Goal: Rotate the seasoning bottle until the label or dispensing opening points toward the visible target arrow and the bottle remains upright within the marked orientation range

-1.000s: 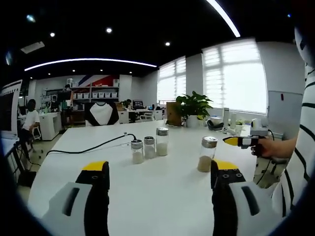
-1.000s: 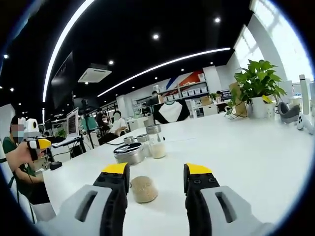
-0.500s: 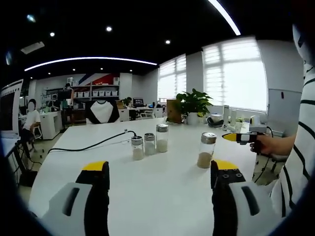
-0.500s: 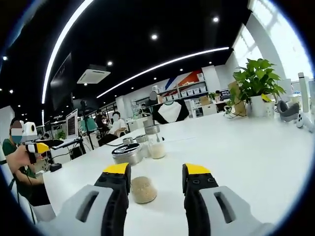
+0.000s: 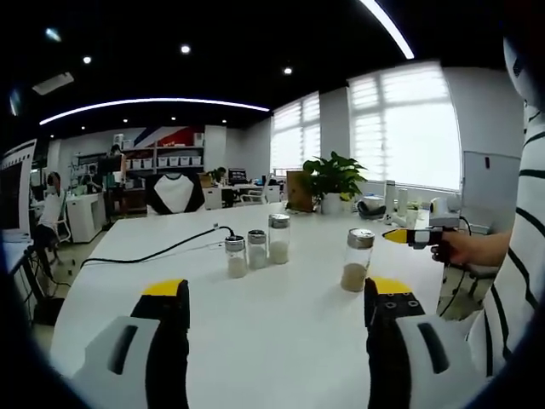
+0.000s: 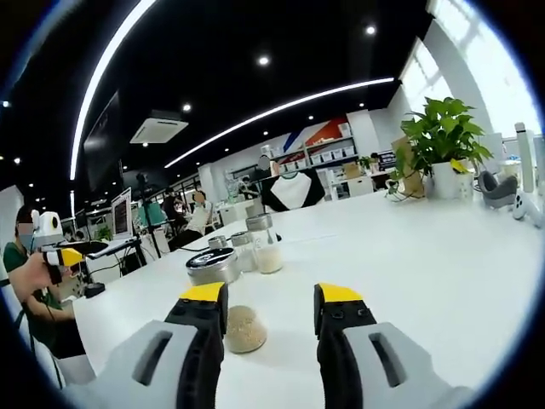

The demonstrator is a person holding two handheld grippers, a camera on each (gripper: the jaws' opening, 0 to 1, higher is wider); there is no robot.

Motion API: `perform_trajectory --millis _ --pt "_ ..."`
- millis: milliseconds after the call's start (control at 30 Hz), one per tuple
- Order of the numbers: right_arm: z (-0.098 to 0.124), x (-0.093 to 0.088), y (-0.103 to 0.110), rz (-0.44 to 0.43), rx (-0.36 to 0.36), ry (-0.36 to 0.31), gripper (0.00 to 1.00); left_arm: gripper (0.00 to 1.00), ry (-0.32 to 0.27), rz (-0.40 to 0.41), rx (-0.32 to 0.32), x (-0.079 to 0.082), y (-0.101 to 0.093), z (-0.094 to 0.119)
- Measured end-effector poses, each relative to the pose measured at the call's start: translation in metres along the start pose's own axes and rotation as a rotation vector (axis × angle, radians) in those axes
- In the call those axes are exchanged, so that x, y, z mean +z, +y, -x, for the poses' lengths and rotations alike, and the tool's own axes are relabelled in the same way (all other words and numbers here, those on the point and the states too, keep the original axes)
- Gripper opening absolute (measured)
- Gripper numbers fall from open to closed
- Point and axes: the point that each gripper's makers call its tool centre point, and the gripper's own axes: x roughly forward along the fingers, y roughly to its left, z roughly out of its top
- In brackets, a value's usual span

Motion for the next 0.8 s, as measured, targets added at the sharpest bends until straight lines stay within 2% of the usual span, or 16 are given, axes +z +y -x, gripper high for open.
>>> perform_trajectory --millis 633,700,733,800 --pt "0.0009 -0.0056 0.0029 0.008 -0.002 0.013 0.39 0.89 -0.013 0.006 0.033 0.0021 0.0079 0.0050" --pt "0.0012 -0.0051 0.0044 0.014 0.000 0.015 0.39 0.85 -0.019 0.009 0.018 0.0034 0.0050 0.0049" --pt "0.0013 -0.0051 0.0048 0.017 0.000 0.015 0.39 0.79 -0.021 0.015 0.002 0.0043 0.0018 0.0050" --pt "0.0016 -0.0046 0.0057 0.018 0.001 0.016 0.39 0.78 -0.029 0.012 -0.005 0.0063 -0.0003 0.0043"
